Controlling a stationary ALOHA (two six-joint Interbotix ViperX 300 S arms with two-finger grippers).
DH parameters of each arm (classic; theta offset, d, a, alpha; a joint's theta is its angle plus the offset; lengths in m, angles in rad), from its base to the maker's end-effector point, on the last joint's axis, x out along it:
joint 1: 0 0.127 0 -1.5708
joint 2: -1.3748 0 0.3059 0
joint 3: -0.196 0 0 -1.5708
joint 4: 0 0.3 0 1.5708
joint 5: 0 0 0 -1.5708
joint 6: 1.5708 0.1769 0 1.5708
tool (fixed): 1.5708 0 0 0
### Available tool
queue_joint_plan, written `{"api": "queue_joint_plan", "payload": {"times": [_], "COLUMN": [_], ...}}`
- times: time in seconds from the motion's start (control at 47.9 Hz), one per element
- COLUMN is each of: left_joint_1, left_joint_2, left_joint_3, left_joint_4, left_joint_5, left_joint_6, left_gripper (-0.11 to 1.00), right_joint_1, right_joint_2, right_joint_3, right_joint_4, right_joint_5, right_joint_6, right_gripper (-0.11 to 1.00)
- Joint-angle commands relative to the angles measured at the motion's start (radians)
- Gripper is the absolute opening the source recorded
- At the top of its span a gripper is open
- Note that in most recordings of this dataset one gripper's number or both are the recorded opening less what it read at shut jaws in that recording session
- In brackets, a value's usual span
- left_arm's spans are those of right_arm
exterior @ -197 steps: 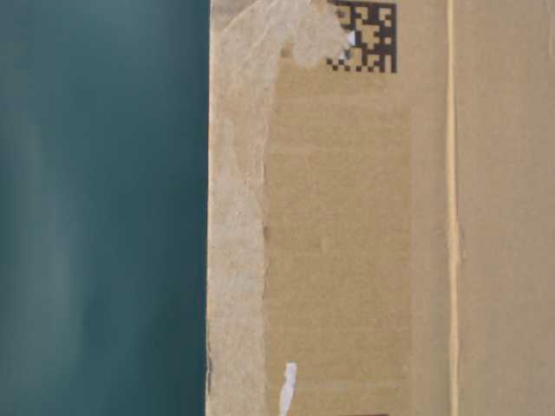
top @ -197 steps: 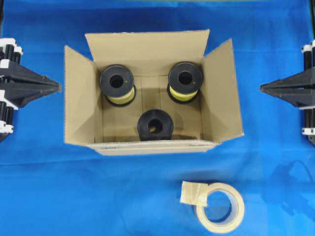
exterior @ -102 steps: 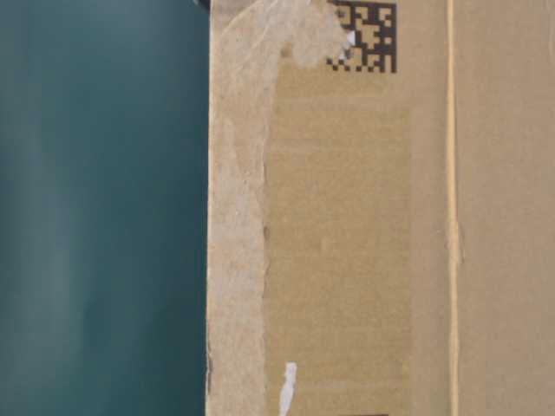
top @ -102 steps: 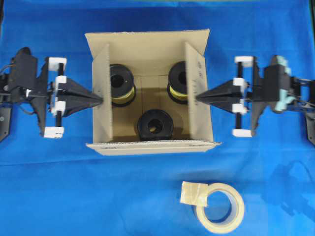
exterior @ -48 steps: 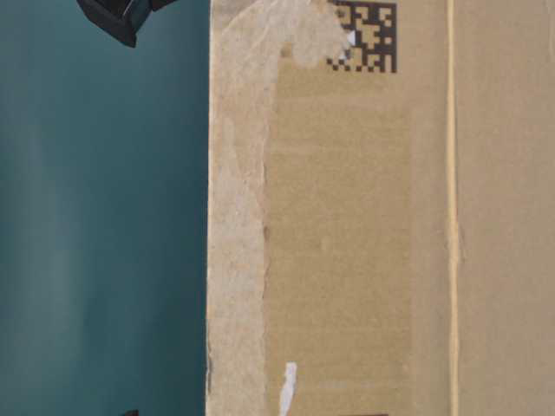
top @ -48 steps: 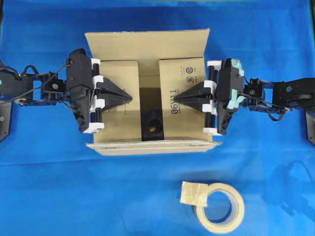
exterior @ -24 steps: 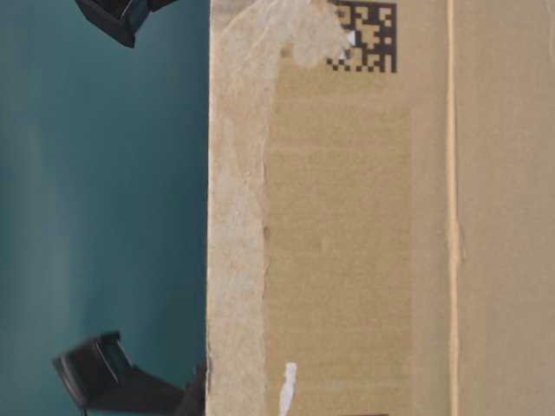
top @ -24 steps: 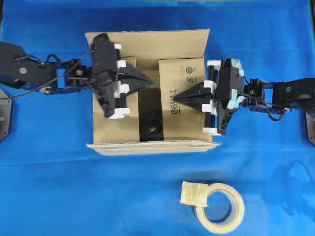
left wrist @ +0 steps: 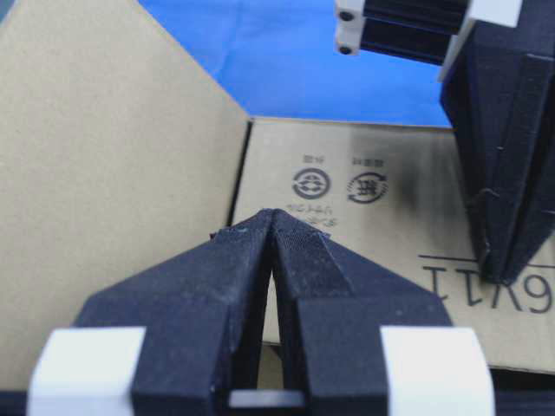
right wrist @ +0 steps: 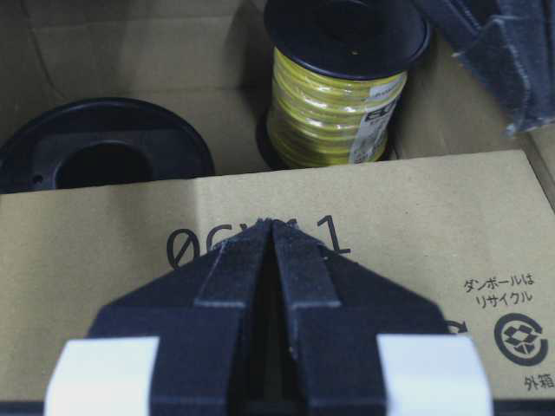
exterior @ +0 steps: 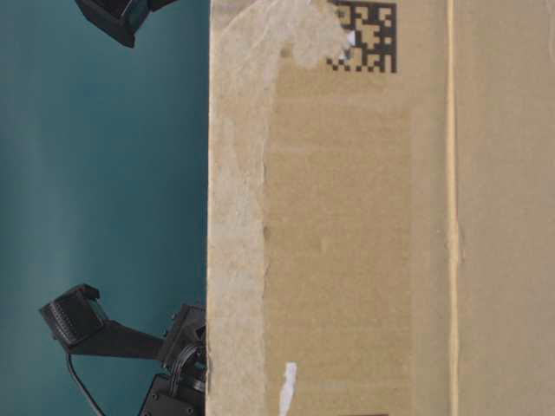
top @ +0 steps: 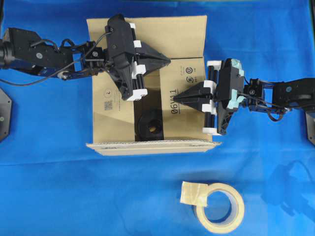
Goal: Close the cardboard box.
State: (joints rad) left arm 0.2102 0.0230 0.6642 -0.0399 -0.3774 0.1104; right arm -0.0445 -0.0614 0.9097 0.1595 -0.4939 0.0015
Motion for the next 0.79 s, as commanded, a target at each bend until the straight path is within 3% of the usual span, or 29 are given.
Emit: {"api": "queue_joint_plan", "payload": {"times": [0.0,0.773], "left_joint_1": [0.012,0.014], "left_joint_2": [-0.011,0.086], "left_joint_3": [-0.018,-0.032], "left_joint_4": [-0.002,-0.002], "left_joint_5": [-0.005,-0.011], "left_joint_6": [0.006,-0.008], "left_gripper": [0.00,0.00], "right_joint_1": [-0.002,-0.002], "right_joint_2": [-0.008,-0.008], "right_joint_3": [-0.018,-0.018], "right_joint_4": [0.002,0.002], "right_joint_5": [-0.011,-0.012], "right_joint_6": [0.002,0.002], "right_gripper": [0.00,0.00]}}
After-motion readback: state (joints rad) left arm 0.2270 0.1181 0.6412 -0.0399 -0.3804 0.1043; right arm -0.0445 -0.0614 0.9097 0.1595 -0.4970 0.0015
